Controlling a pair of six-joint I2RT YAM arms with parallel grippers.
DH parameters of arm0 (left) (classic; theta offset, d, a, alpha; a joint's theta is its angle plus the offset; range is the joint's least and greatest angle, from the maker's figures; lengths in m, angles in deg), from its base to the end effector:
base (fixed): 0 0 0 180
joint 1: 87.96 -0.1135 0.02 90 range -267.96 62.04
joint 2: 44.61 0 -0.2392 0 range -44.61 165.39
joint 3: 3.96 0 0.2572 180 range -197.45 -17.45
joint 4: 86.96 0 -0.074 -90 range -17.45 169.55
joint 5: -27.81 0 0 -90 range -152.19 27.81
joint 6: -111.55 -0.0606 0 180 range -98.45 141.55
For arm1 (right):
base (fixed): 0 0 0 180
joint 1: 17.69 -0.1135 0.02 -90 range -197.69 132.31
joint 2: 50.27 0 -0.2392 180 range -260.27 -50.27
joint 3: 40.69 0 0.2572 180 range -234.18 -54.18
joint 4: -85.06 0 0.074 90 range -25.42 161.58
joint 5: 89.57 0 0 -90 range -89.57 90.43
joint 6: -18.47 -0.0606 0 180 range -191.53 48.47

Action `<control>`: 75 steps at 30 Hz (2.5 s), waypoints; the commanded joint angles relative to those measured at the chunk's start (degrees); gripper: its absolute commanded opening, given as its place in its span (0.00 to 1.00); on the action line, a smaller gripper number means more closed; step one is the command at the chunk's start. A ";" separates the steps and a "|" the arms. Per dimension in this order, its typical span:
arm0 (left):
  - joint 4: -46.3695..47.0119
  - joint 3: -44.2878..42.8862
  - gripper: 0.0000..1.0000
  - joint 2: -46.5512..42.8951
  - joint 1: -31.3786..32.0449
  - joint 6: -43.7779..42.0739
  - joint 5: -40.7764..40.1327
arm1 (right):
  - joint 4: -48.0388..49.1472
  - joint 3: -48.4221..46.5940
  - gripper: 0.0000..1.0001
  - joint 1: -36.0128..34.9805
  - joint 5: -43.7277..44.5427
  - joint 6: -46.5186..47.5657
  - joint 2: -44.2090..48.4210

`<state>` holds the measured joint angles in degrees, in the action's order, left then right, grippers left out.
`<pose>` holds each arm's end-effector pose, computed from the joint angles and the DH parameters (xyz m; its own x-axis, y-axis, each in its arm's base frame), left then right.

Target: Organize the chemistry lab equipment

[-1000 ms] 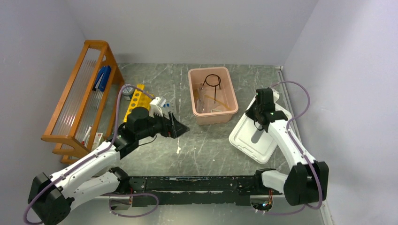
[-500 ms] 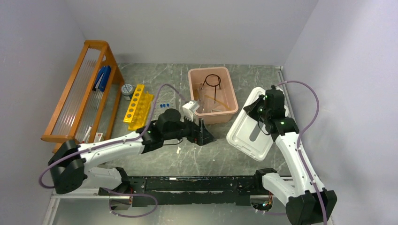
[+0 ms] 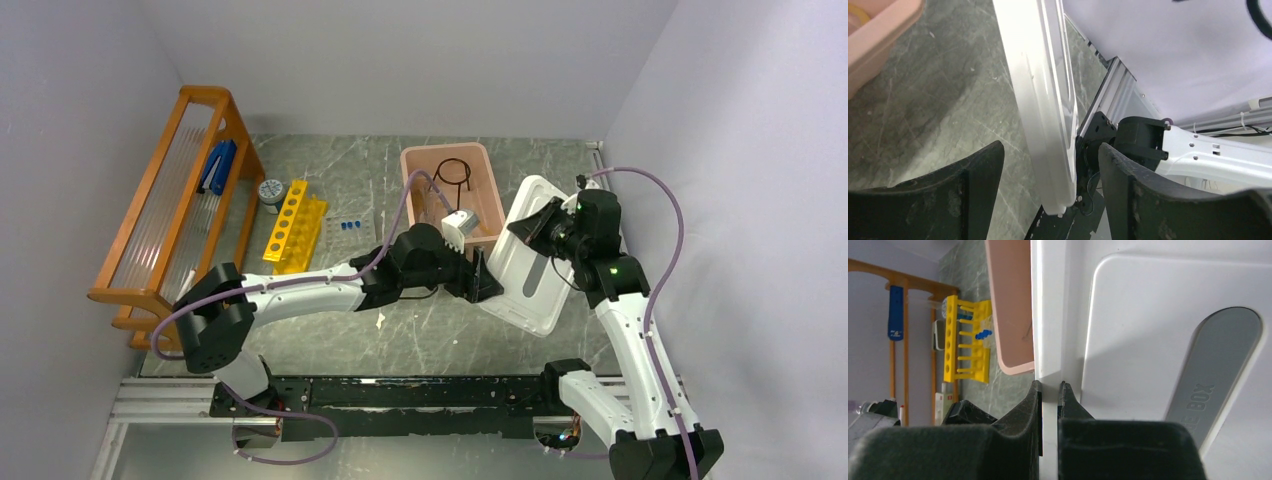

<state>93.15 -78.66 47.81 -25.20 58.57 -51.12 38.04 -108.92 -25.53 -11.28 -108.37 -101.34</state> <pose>0.1738 -0.3630 0.2338 -0.6864 0.0423 -0.7260 0.6802 0.3907 -0.6203 0.2272 0.0437 0.3091 -0.5794 0.5129 -0.6335 0.0493 0.7978 0.6009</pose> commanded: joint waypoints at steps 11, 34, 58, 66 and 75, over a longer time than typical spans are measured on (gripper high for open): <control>4.45 -5.19 0.22 2.56 0.54 -1.31 0.13 | 4.78 -1.66 0.00 -0.25 -9.27 -0.91 0.70; 2.71 -7.78 0.05 -11.34 -15.90 7.43 5.93 | 8.40 -10.72 0.58 -0.12 -7.30 -3.51 3.00; 14.52 4.58 0.05 -10.16 -22.70 34.95 -10.48 | 3.34 -3.16 0.57 -0.36 3.28 1.44 -8.72; 17.03 7.46 0.20 -7.60 -23.30 38.42 -10.97 | 4.06 -2.95 0.56 -1.99 6.07 4.29 -12.88; 8.15 8.04 0.70 -9.43 -23.39 29.87 -10.98 | 4.21 -3.77 0.55 -8.76 13.18 5.16 -17.18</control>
<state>104.13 -70.75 40.73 -48.13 93.34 -60.70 41.32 -111.54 -32.22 -3.08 -104.35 -117.86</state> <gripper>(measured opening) 0.648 0.556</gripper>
